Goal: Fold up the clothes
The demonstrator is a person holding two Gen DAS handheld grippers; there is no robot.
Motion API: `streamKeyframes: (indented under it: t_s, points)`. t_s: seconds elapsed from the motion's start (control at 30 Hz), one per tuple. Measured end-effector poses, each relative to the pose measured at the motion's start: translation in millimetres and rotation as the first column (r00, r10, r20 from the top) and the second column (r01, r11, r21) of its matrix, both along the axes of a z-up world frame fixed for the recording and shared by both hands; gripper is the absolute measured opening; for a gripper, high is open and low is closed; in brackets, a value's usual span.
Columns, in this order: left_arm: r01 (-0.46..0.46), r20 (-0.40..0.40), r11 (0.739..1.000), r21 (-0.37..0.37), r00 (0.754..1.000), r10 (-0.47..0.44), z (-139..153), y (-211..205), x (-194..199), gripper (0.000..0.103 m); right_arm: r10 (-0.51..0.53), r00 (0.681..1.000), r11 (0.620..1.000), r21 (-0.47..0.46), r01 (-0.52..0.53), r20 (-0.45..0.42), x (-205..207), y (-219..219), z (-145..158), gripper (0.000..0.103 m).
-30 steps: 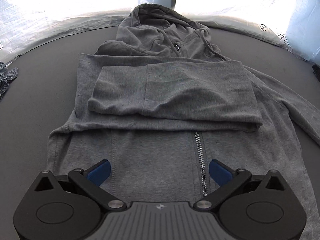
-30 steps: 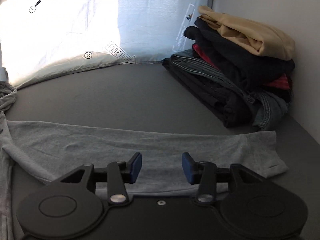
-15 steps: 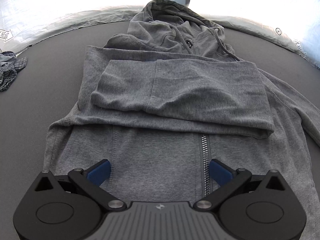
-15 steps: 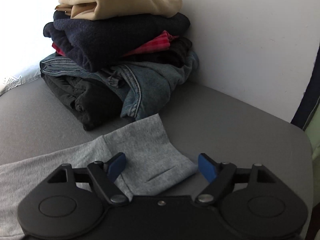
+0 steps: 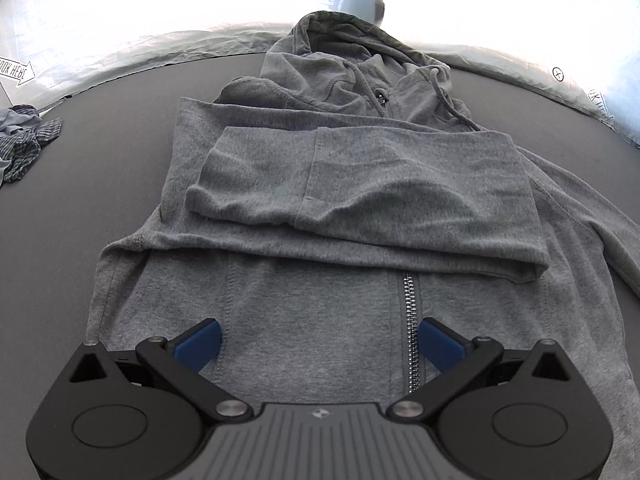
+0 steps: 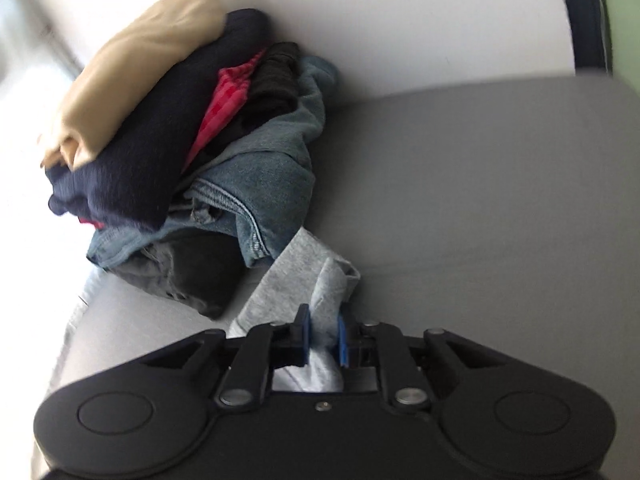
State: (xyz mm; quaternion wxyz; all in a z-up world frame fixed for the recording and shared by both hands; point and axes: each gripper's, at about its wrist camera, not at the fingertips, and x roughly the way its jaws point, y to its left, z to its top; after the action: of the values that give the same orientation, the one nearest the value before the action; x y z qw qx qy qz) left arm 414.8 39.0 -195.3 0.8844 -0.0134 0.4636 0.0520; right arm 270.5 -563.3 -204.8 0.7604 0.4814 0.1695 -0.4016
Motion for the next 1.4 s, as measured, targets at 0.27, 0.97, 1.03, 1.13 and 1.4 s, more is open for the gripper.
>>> streamKeyframes:
  t_s: [0.27, 0.97, 1.03, 1.13, 1.4]
  points:
    - [0.004, -0.015, 1.0, -0.01, 1.0, -0.004, 1, 2, 3, 0.103, -0.378, 0.799, 0.786, 0.618, 0.011, 0.467, -39, 41, -70, 0.011]
    - [0.064, -0.104, 0.998, -0.015, 0.992, -0.065, 33, 90, -2, 0.103, 0.05, 0.778, 0.615, 0.594, -0.518, 0.627, 54, 272, -27, 0.011]
    - [0.036, -0.094, 0.999, -0.034, 0.995, -0.039, 38, 108, -5, 0.103, 0.053, 0.773, 0.604, 0.596, -0.529, 0.633, 59, 291, -23, 0.011]
    - [0.006, -0.092, 0.999, -0.052, 0.996, -0.011, 45, 132, -8, 0.103, 0.047, 0.765, 0.577, 0.607, -0.546, 0.643, 68, 322, -18, 0.011]
    - [-0.001, -0.114, 0.998, -0.066, 0.993, -0.006, 35, 175, -2, 0.103, 0.074, 0.708, 0.524, 0.576, -0.627, 0.702, 107, 387, 2, 0.011]
